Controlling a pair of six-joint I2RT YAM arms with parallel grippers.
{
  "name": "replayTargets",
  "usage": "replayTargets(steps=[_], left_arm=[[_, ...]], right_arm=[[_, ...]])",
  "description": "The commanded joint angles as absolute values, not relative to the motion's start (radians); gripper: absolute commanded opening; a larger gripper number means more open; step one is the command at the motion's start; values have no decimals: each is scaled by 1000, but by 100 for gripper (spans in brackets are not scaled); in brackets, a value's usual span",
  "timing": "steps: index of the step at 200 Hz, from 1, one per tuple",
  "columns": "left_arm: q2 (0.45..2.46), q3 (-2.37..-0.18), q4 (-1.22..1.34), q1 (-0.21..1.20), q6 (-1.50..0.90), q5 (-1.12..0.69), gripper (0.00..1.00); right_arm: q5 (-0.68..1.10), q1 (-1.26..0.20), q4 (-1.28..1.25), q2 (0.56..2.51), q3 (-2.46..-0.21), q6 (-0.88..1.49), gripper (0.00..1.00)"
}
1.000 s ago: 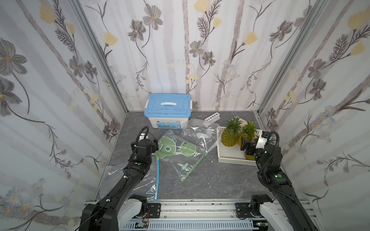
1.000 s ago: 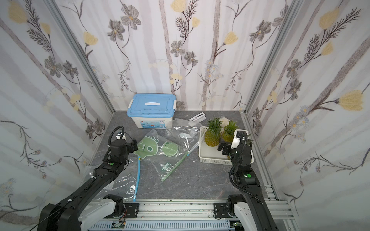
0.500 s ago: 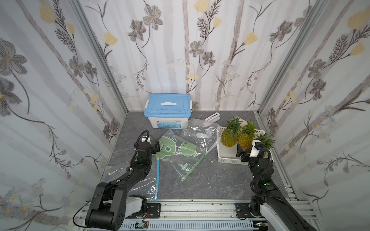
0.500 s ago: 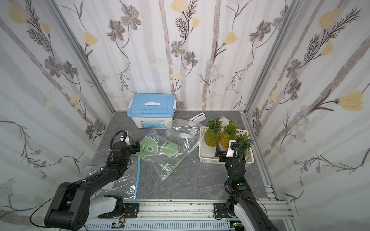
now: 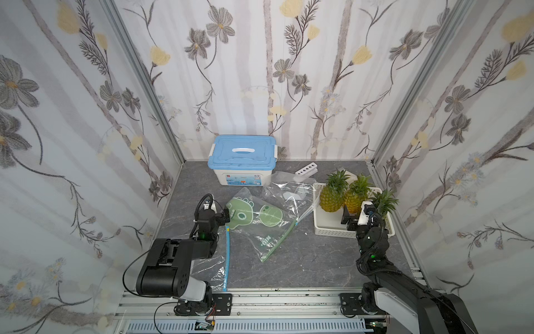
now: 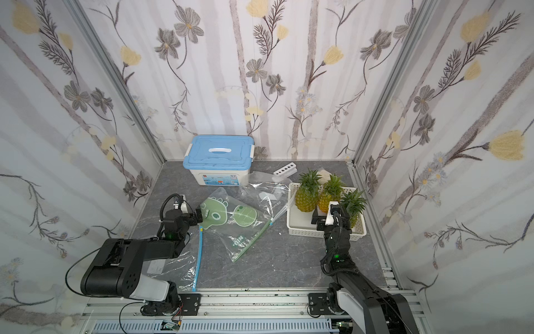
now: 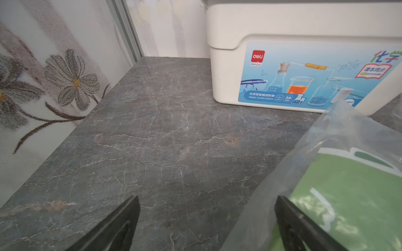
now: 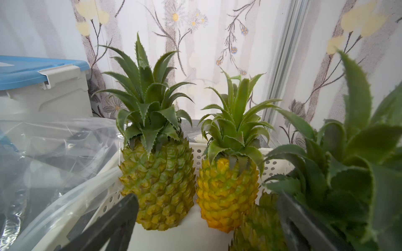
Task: Open the zip-top bag and take out the pineapple
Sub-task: Reset both arms
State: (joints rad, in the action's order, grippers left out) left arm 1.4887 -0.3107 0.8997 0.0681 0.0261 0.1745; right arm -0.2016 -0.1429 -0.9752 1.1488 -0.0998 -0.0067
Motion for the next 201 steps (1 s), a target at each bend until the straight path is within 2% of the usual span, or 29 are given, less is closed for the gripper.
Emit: replayTargets(steps=[1, 73, 123, 201], left_arm=[[1527, -323, 990, 50, 6, 127, 100], [1544, -341, 968, 44, 8, 100, 100], [1545, -365, 920, 1, -36, 69, 100], [1548, -398, 861, -11, -32, 23, 100]], right_arm=[[-188, -133, -1128, 1193, -105, -39, 100], [-90, -74, -1292, 1392, -146, -51, 100], [-16, -19, -1293, 1478, -184, -9, 100], [35, 19, -1221, 1480, -219, 18, 100]])
